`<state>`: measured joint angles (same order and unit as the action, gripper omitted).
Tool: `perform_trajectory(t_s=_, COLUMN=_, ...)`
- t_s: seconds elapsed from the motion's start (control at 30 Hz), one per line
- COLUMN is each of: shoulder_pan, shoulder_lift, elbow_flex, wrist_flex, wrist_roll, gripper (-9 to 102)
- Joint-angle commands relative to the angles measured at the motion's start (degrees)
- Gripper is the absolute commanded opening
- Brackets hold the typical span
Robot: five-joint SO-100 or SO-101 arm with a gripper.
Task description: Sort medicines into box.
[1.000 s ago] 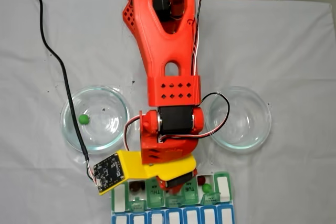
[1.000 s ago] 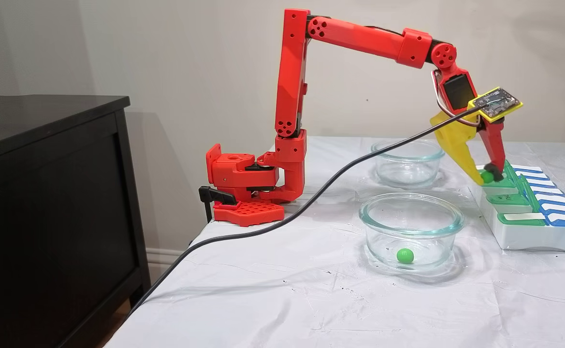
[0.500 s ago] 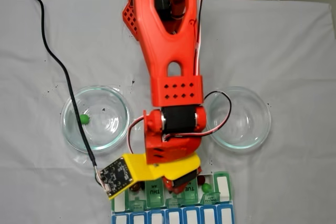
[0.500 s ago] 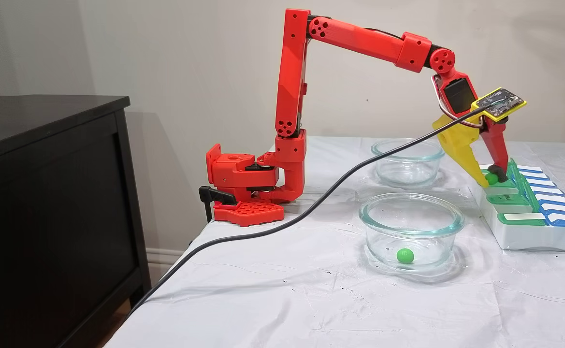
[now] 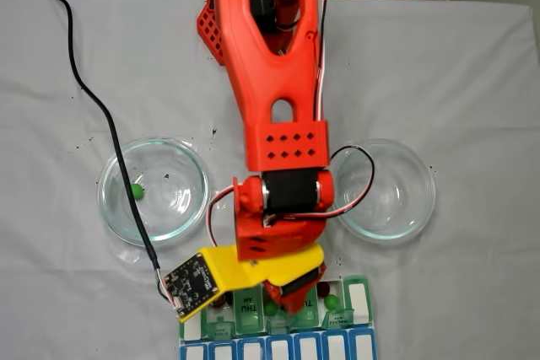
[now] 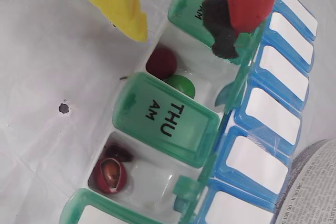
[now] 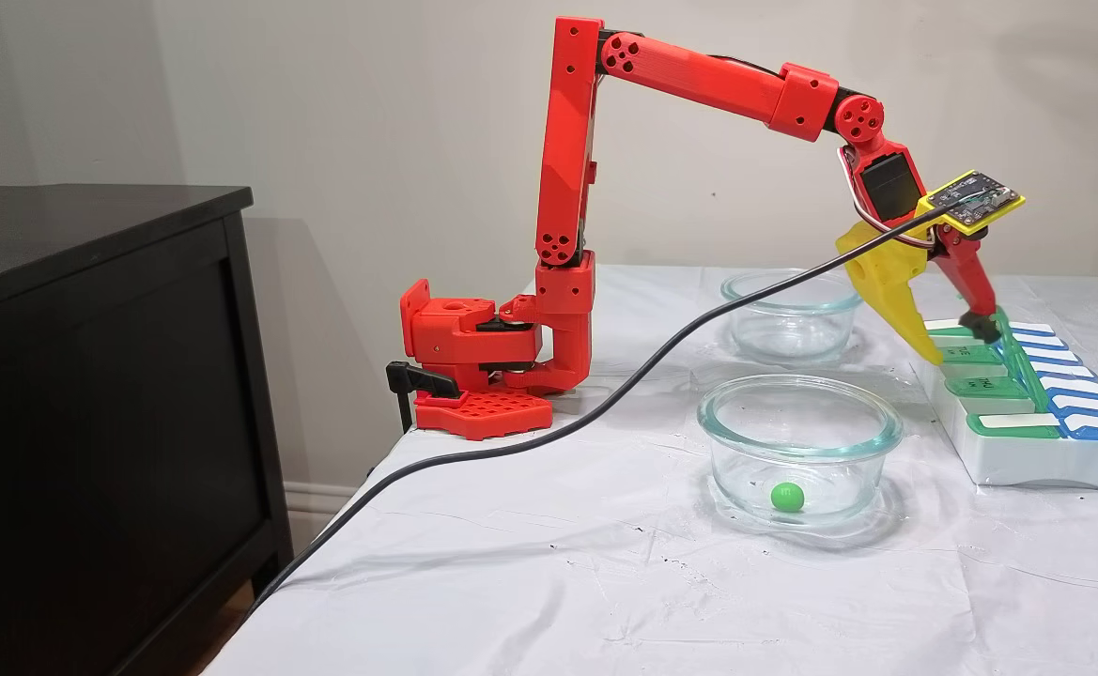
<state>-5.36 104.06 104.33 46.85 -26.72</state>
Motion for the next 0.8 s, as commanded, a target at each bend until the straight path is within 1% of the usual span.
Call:
perform_trajectory(t_s=0.0, shoulder_pan=0.7, shoulder_lift=8.0, elbow_flex=-4.0, wrist_flex=6.6, wrist_roll=-2.2, gripper=1)
perform_trajectory(t_s=0.17, shoulder_pan=3.9, shoulder_lift=17.9, elbow_flex=-1.5, wrist_flex=10.2, wrist_roll=-6.2, gripper=0)
perform_trajectory(t_s=0.27, shoulder_pan=6.9, shoulder_lift=23.6, elbow_flex=-1.5, wrist_flex=15.6, wrist_roll=-12.6, gripper=0)
perform_trajectory(t_s=0.37, shoulder_pan=11.7, shoulder_lift=25.7, elbow_flex=-5.0, wrist_flex=23.4, wrist_roll=-22.7, gripper=0)
perform_trajectory(t_s=0.53, shoulder_pan=21.9, shoulder_lift=22.8, elbow_flex=-13.4, wrist_flex=35.5, wrist_roll=-44.6, gripper=0)
perform_trajectory(t_s=0.67, shoulder_pan=28.1, shoulder_lift=17.9, elbow_flex=-16.4, wrist_flex=39.4, wrist_roll=-56.0, gripper=0)
perform_trajectory(t_s=0.77, shoulder_pan=32.3, shoulder_lift=14.9, elbow_flex=-17.0, wrist_flex=40.3, wrist_roll=-63.8, gripper=1)
